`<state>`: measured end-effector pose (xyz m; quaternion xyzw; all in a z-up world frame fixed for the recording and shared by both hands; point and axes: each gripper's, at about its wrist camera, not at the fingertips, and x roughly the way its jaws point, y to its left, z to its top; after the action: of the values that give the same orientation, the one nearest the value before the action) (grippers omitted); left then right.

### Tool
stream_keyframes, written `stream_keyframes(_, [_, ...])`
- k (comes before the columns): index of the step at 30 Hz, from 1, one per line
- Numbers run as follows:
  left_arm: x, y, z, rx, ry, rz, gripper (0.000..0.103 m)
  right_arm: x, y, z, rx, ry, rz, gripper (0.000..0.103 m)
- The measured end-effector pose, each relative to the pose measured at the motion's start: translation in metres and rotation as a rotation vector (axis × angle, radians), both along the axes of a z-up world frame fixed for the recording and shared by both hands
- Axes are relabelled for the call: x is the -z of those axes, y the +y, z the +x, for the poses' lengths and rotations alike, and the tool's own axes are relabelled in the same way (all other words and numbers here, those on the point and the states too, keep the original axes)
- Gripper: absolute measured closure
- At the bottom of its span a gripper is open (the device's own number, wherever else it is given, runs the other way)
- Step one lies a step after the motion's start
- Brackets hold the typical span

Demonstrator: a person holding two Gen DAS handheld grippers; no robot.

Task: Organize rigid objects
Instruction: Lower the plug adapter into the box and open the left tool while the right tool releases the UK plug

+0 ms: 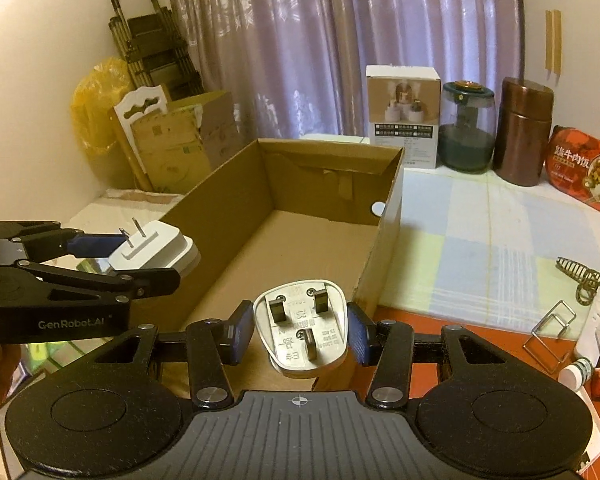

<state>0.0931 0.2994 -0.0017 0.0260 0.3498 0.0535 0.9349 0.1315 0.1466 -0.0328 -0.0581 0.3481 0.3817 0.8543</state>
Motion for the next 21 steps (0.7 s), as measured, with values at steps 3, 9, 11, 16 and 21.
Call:
stream_keyframes(3, [0.0024,0.0012,0.0018,0.001,0.003,-0.002,0.045,-0.0016,0.0021,-0.0002,-0.002,-0.008,0.000,0.057])
stream_keyframes(9, [0.0051,0.0041,0.0027,-0.008,0.005,-0.012,0.044,-0.0028,0.0066,-0.0022,-0.014,-0.011,0.008,0.057])
stream_keyframes(11, [0.0055,0.0039,0.0025,-0.006,0.004,-0.012,0.044,-0.0026,0.0087,-0.0034,-0.021,-0.005,0.007,0.057])
stream_keyframes(16, [0.0044,0.0053,-0.0008,-0.010,-0.002,-0.006,0.044,-0.0007,0.0096,-0.0055,-0.021,0.000,0.003,0.057])
stream_keyframes(21, [0.0011,0.0078,-0.0055,-0.021,-0.007,0.001,0.044,-0.0007,0.0090,-0.0058,-0.020,0.000,0.003,0.057])
